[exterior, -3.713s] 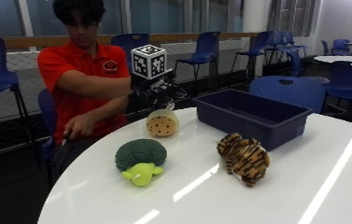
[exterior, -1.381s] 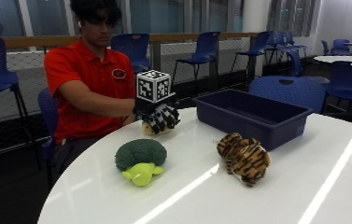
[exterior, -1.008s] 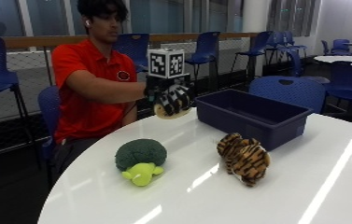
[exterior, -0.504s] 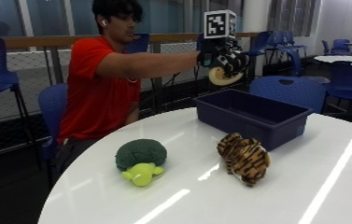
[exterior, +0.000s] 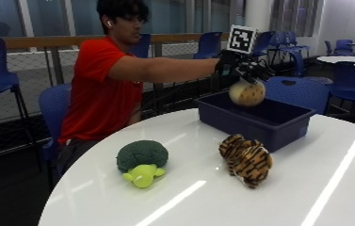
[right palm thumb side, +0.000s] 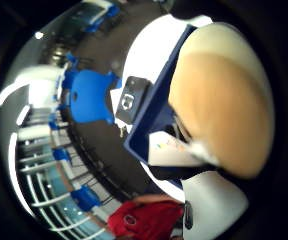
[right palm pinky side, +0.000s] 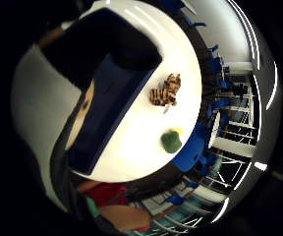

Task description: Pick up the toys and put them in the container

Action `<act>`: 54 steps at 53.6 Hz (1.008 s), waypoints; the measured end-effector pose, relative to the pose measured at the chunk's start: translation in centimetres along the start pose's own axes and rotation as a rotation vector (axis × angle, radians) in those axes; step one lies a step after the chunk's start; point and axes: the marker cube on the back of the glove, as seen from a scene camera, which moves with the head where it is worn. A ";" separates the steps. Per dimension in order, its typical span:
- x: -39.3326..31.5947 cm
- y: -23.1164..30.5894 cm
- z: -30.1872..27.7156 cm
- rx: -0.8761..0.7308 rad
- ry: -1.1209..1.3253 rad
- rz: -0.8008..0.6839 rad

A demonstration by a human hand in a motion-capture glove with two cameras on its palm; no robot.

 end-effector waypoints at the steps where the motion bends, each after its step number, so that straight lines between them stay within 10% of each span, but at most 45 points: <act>1: 0.2 0.0 0.2 -0.009 0.000 -0.005; 20: 8.0 4.1 1.5 0.066 -0.089 -0.044; 25: 12.1 5.9 2.5 0.094 0.066 -0.270; 31: 14.8 7.0 2.7 0.079 -0.100 0.067; 54: 27.9 12.5 8.0 0.033 -0.101 0.276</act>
